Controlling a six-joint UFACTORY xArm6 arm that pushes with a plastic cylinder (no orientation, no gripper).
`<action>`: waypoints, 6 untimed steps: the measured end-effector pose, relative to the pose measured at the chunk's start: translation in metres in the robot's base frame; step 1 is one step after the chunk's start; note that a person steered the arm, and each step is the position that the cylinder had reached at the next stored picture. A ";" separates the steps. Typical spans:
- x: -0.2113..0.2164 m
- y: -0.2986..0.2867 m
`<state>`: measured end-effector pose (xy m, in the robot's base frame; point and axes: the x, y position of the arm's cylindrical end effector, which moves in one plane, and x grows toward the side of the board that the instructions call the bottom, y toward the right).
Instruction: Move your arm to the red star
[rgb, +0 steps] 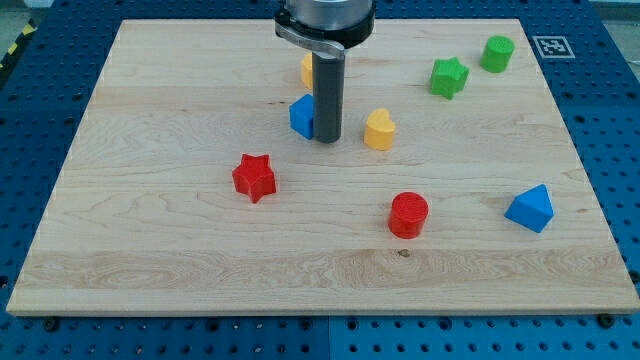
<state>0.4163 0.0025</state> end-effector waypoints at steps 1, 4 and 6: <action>0.006 0.000; 0.026 -0.161; 0.056 -0.170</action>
